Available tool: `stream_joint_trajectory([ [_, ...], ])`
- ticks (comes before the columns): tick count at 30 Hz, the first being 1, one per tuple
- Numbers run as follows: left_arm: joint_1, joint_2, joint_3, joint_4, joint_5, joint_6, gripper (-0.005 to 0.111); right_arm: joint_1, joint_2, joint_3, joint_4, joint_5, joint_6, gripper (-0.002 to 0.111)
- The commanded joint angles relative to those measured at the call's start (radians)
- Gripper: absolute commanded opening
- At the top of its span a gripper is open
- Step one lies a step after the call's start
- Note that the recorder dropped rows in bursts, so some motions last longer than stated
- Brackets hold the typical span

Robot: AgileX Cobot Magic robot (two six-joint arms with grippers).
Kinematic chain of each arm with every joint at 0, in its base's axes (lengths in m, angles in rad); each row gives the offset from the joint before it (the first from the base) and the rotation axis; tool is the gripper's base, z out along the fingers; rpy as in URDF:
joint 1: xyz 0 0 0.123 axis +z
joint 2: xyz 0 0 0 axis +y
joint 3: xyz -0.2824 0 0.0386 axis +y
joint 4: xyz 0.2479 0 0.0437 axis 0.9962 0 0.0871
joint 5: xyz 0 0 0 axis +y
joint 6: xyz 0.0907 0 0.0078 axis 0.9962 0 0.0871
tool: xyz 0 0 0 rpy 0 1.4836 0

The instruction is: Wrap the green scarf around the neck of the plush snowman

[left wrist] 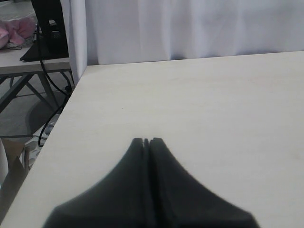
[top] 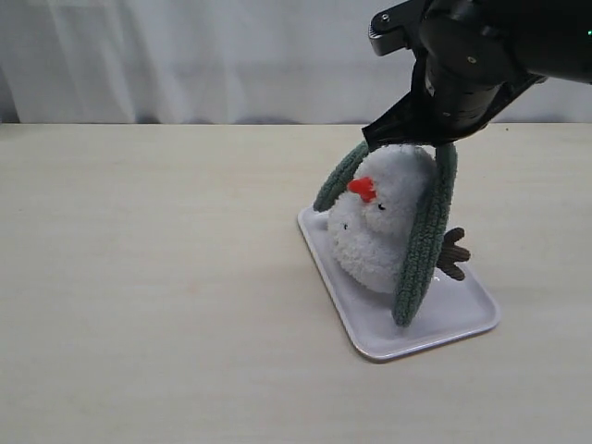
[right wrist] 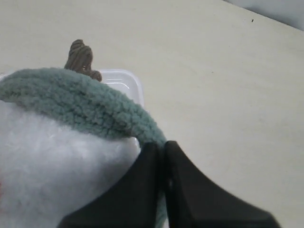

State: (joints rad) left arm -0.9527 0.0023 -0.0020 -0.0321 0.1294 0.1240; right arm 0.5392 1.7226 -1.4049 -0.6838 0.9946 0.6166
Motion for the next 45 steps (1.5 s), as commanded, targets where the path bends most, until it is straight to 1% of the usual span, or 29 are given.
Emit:
stream_joint_trajectory([
  [1,-0.002,-0.002,0.002,-0.013,-0.031,0.000,0.000,-0.003,0.040,0.004,-0.021,0.039,0.012,0.004],
  [14,-0.002,-0.002,0.002,-0.013,-0.031,0.000,0.000,-0.003,0.144,0.004,-0.043,0.057,0.023,0.004],
  [22,-0.002,-0.002,0.002,-0.013,-0.031,0.000,0.000,-0.003,0.125,0.004,-0.039,0.075,0.027,0.005],
  [25,-0.002,-0.002,0.002,-0.013,-0.031,0.000,0.000,-0.003,0.097,-0.002,-0.029,0.075,0.027,0.011],
  [30,-0.002,-0.002,0.002,-0.013,-0.031,0.000,0.000,-0.003,0.037,-0.002,0.005,0.075,0.020,0.025],
  [33,-0.002,-0.002,0.002,-0.013,-0.031,0.000,0.000,-0.003,0.006,-0.002,0.056,0.079,-0.017,0.031],
  [36,-0.002,-0.002,0.002,-0.013,-0.031,0.000,0.000,-0.003,-0.025,-0.002,0.109,0.084,-0.060,0.034],
  [41,-0.002,-0.002,0.002,-0.013,-0.031,0.000,0.000,-0.003,-0.084,-0.002,0.225,0.115,-0.168,0.034],
  [45,-0.002,-0.002,0.002,-0.013,-0.031,0.000,0.000,-0.003,-0.136,0.019,0.271,0.153,-0.214,0.034],
])
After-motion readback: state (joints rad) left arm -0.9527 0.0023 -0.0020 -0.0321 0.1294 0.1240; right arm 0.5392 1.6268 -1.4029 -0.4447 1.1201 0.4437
